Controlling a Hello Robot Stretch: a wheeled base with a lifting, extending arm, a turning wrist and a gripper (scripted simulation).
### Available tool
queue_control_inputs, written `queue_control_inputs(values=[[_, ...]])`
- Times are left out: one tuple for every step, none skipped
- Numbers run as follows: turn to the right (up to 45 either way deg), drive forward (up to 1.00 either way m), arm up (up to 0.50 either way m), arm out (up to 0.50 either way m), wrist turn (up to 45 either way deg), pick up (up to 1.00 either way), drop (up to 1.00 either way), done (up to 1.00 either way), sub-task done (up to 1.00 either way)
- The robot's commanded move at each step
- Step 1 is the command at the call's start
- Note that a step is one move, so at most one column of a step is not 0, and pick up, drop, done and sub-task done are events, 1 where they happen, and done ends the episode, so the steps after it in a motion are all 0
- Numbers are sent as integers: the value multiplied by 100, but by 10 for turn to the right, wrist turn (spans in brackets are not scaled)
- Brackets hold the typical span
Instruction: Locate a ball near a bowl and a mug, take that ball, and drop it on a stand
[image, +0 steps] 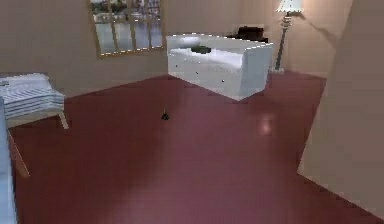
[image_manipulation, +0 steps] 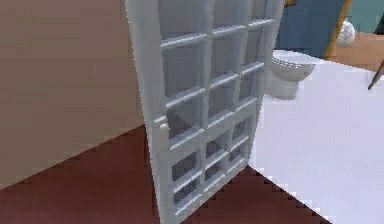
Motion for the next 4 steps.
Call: queue_control_inputs(values=[[0,15,0,0,0,0,0,0,0],[-270,0,0,0,0,0,0,0,0],[0,75,0,0,0,0,0,0,0],[-450,0,0,0,0,0,0,0,0]])
